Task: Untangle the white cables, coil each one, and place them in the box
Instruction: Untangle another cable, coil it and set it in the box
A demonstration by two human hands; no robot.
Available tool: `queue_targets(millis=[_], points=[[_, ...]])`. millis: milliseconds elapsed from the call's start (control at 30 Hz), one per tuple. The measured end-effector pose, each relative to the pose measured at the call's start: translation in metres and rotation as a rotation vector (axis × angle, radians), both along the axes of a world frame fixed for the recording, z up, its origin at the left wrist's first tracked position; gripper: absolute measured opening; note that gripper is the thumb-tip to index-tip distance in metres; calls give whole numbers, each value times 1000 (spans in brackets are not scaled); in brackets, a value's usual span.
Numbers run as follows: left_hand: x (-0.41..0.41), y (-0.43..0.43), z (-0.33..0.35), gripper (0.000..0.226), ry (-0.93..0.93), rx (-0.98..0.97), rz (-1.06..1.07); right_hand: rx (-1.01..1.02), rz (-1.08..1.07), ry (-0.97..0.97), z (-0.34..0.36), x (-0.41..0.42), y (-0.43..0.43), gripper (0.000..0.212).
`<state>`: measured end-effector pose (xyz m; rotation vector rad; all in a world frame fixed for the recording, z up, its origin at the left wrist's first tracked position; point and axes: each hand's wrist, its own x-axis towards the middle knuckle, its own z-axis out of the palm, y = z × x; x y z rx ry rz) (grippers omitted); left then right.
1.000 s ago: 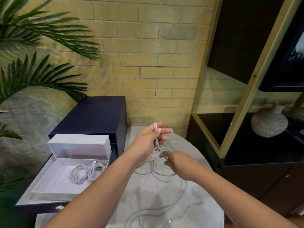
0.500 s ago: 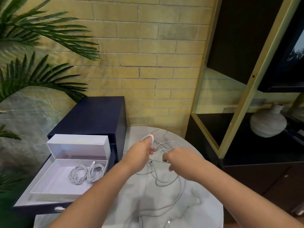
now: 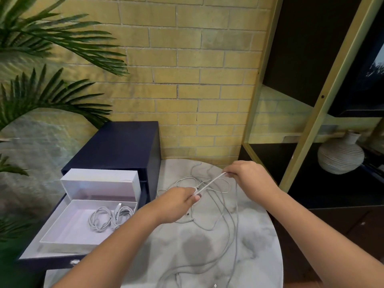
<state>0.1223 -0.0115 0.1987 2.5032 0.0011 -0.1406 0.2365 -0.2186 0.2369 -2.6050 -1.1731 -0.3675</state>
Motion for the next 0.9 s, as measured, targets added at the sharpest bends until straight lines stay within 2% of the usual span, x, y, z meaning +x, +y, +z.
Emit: queue_targets(millis=[233,333,467,533,700,800,900], points=[[-1,-17,35,33,-111,-664,64,204,-130,399,-18,1,7,28],[2,-24,44,40,-142,-850,77,211,-166,490,-24,-5,16,32],[6,-35,55,33,-121,-1163,126,197,-111,592,-34,-23,30,39],[7,-39,58,31,-130,-1248,144,181,-59,608,-36,-33,36,40],[15,-37,46,38,-262,-1086,246,75,31,589,-36,-61,50,31],[16,-34,39,40,-351,-819,294,-65,35,526,-26,-65,51,25],[17,-26,33,41,-397,-541,300,-186,55,453,-13,-66,48,30]])
